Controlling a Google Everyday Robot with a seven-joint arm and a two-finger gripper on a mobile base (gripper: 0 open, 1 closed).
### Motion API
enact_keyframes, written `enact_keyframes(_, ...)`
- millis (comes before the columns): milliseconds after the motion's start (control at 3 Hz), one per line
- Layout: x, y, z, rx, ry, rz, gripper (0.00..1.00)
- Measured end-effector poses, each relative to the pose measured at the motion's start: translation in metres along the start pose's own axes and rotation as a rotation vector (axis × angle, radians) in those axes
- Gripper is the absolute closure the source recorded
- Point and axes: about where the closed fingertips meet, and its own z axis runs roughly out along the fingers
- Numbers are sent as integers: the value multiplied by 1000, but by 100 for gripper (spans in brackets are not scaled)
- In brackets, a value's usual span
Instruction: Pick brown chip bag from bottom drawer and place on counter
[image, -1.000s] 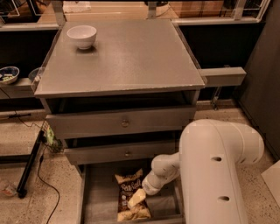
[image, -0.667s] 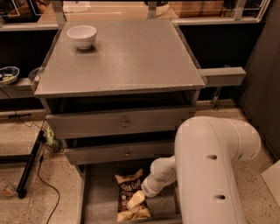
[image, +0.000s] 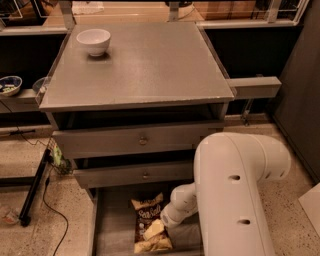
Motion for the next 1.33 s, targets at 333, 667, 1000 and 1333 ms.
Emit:
enact_keyframes(333,-37,-11,11,-11,-57,89,0)
enact_keyframes(667,-37,-11,11,-11,-57,89,0)
enact_keyframes(1000,-35,5,38,-68,-23,88,0)
enact_keyframes(1333,-35,13,53,-101,-5,87,0)
